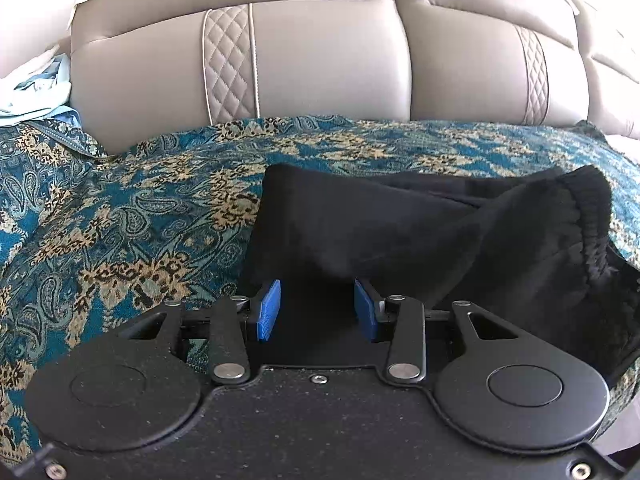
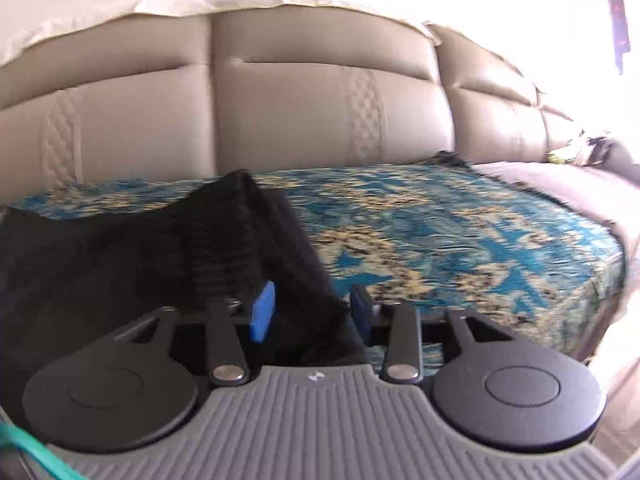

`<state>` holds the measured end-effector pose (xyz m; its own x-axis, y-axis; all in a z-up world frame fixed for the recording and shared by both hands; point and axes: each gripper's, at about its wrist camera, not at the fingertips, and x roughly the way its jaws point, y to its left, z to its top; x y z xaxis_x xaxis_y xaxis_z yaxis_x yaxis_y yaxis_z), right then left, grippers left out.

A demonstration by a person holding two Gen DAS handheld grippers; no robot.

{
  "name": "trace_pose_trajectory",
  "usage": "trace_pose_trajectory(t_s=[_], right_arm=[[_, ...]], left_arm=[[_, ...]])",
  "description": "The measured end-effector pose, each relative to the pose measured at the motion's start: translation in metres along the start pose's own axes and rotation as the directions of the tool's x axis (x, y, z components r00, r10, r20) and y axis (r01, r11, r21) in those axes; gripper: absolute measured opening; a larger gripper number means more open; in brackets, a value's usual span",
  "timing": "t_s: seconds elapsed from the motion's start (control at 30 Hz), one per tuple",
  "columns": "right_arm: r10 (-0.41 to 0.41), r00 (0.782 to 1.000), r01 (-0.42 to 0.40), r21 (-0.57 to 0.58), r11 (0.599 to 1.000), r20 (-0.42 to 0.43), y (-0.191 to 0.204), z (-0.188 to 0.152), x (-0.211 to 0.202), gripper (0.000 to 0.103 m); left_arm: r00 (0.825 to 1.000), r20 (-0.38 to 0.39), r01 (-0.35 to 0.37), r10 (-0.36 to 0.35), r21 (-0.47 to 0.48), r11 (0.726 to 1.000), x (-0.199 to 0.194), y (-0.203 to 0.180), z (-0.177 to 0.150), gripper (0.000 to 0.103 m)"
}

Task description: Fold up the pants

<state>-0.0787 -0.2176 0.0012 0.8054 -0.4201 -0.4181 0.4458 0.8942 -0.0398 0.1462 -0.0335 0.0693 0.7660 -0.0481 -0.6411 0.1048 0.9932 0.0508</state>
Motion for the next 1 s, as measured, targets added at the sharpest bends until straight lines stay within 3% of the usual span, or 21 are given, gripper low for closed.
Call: trace_pose_trajectory(t_s=[0.13, 0.2, 0.27, 0.37, 0.43, 0.5, 0.57, 0.67, 0.83, 1.0], right_arm=[[-0.068, 0.996, 0.066, 0.040, 0.997, 0.050, -0.010, 0.006, -0.006, 0.071], [-0.037, 0.993, 0.029, 0.066, 0.997, 0.113, -0.013, 0.014, -0.011, 0.072], [0.066, 0.987, -0.071, 0.032, 0.997, 0.145, -0.008, 0.029, -0.010, 0.072], [0.252, 0.964, -0.247, -0.071, 0.966, 0.085, 0.010, 0.049, 0.005, 0.072], [0.302, 0.953, -0.296, -0.127, 0.947, 0.033, 0.025, 0.055, 0.018, 0.072], [0.303, 0.953, -0.301, -0.210, 0.930, -0.022, 0.043, 0.056, 0.032, 0.060], [0.279, 0.959, -0.284, -0.266, 0.921, -0.056, 0.054, 0.056, 0.043, 0.058], [0.268, 0.957, -0.287, -0.260, 0.922, -0.108, 0.051, 0.057, 0.060, 0.056], [0.285, 0.947, -0.310, -0.192, 0.931, -0.150, 0.036, 0.055, 0.073, 0.059], [0.299, 0.941, -0.321, -0.137, 0.937, -0.161, 0.024, 0.056, 0.078, 0.071]], left_arm=[[1.000, 0.011, 0.006, -0.006, 0.013, 1.000, -0.001, 0.002, 0.004, 0.040], [1.000, 0.026, 0.009, -0.010, 0.028, 1.000, 0.000, 0.003, 0.012, 0.040], [0.999, 0.034, 0.009, -0.010, 0.043, 0.999, 0.003, 0.003, 0.021, 0.040], [0.999, 0.045, 0.023, -0.026, 0.063, 0.998, 0.014, 0.003, 0.035, 0.040], [0.999, 0.040, 0.028, -0.030, 0.064, 0.998, 0.025, 0.004, 0.043, 0.038], [1.000, 0.018, 0.020, -0.021, 0.054, 0.998, 0.039, 0.007, 0.049, 0.036], [1.000, -0.001, 0.016, -0.016, 0.036, 0.999, 0.051, 0.009, 0.052, 0.036], [1.000, 0.014, 0.008, -0.008, 0.024, 1.000, 0.061, 0.012, 0.053, 0.036], [0.999, 0.038, -0.010, 0.009, 0.022, 1.000, 0.071, 0.011, 0.055, 0.036], [0.999, 0.051, -0.015, 0.016, -0.019, 1.000, 0.080, 0.018, 0.058, 0.044]])
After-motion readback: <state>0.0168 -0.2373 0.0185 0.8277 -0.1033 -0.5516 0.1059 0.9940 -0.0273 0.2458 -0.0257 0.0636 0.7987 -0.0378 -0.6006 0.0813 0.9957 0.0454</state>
